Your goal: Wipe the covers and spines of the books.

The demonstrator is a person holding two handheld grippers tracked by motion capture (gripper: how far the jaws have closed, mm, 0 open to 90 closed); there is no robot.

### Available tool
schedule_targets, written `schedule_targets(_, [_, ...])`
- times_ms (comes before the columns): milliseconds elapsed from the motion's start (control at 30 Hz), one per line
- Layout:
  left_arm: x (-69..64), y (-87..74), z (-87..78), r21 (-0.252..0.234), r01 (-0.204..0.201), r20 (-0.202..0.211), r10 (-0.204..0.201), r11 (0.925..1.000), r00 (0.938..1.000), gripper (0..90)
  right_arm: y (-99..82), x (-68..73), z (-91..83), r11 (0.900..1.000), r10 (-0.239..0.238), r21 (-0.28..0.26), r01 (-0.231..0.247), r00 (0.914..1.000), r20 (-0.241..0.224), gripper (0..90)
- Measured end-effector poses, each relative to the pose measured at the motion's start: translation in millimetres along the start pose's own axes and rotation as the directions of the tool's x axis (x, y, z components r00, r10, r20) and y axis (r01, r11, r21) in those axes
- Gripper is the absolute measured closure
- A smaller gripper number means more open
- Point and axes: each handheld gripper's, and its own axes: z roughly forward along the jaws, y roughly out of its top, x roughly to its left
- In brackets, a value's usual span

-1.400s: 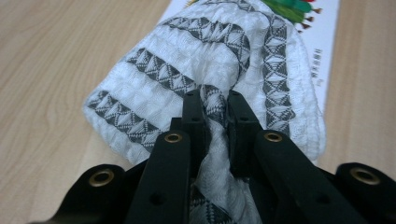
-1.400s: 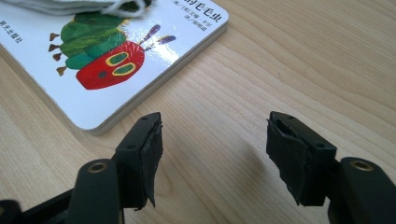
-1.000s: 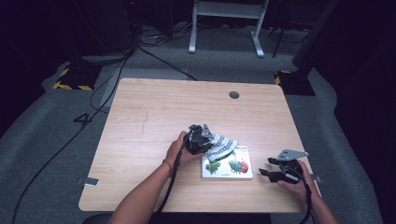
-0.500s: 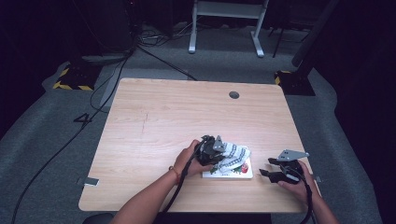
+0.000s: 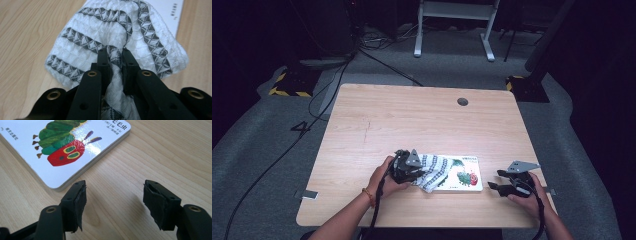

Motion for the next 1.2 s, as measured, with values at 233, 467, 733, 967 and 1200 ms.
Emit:
schedule_targets(233, [15.5, 11.9, 12.9, 0.004, 0.018, -0.083, -0.017, 0.9998, 0.9964, 80.6, 0.7, 2.4, 1.0, 1.0000, -0.003, 0.001, 0.003, 1.0000, -0.007, 36.1])
schedule_targets(467, [18.8, 21.3, 24.2, 0.030, 0.030, -0.104, -0.027, 0.9991, 0.9942, 80.6, 1.0, 5.6, 3.0, 0.9997, -0.018, 0.013, 0.019, 0.9995, -0.024, 35.7])
schedule_targets(733, [-4.5, 7.8, 10.5, 0.080, -0.024, -0.017, 0.026, 0.9965, 0.9995, 80.1, 0.8, 5.9, 4.1, 0.9998, -0.014, 0.016, 0.015, 0.9994, -0.031, 35.5])
schedule_targets(967, [-28.7, 3.3, 4.6, 0.101, -0.086, 0.041, 0.083, 0.9911, 0.9957, 80.2, 2.6, 9.4, 6.9, 0.9994, -0.024, 0.023, 0.025, 0.9990, -0.037, 35.2])
schedule_targets(1200, [-52.0, 2.4, -5.3, 0.064, -0.121, 0.096, 0.114, 0.9907, 0.9888, 80.4, 2.6, 9.6, 7.0, 0.9995, -0.021, 0.020, 0.022, 0.9988, -0.045, 35.1])
